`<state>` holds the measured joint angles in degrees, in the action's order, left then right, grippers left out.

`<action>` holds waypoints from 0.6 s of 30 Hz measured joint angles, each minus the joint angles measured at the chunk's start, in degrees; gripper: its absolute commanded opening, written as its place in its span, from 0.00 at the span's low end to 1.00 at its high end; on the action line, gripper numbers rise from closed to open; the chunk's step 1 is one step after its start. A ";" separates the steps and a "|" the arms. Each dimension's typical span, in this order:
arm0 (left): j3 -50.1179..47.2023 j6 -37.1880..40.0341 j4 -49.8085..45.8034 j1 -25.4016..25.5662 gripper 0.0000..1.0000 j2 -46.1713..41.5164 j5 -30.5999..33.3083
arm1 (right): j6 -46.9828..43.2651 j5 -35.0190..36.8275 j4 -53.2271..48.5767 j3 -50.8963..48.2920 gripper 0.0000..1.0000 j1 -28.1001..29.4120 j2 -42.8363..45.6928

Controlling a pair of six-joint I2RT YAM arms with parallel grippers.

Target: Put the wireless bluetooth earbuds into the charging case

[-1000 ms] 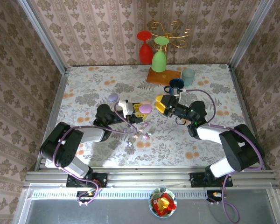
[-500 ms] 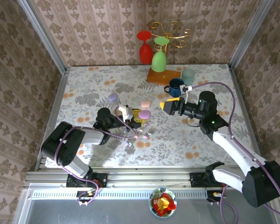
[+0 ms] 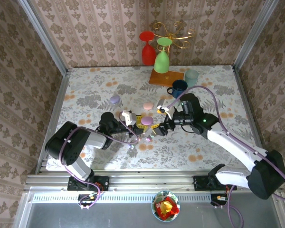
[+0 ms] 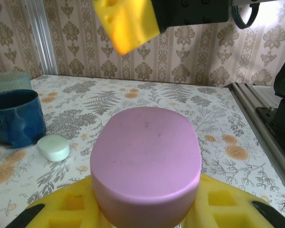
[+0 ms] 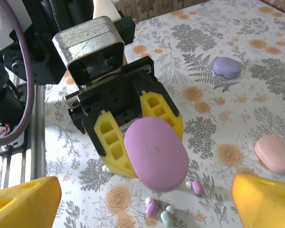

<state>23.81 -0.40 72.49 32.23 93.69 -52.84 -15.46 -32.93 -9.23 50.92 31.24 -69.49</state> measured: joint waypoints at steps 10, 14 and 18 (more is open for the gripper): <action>0.00 0.22 0.02 0.04 0.32 0.20 0.07 | -5.11 1.11 0.07 2.51 0.95 1.79 -7.52; 0.00 0.22 0.00 0.11 0.32 0.17 0.07 | -5.62 1.36 0.17 3.04 0.95 1.92 -9.33; 0.00 0.22 0.02 0.37 0.32 -0.22 0.04 | -5.57 2.84 1.31 3.74 0.95 1.92 -10.56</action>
<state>23.81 -0.19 72.51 32.60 93.47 -52.80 -21.04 -30.09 -7.92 54.65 33.17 -80.05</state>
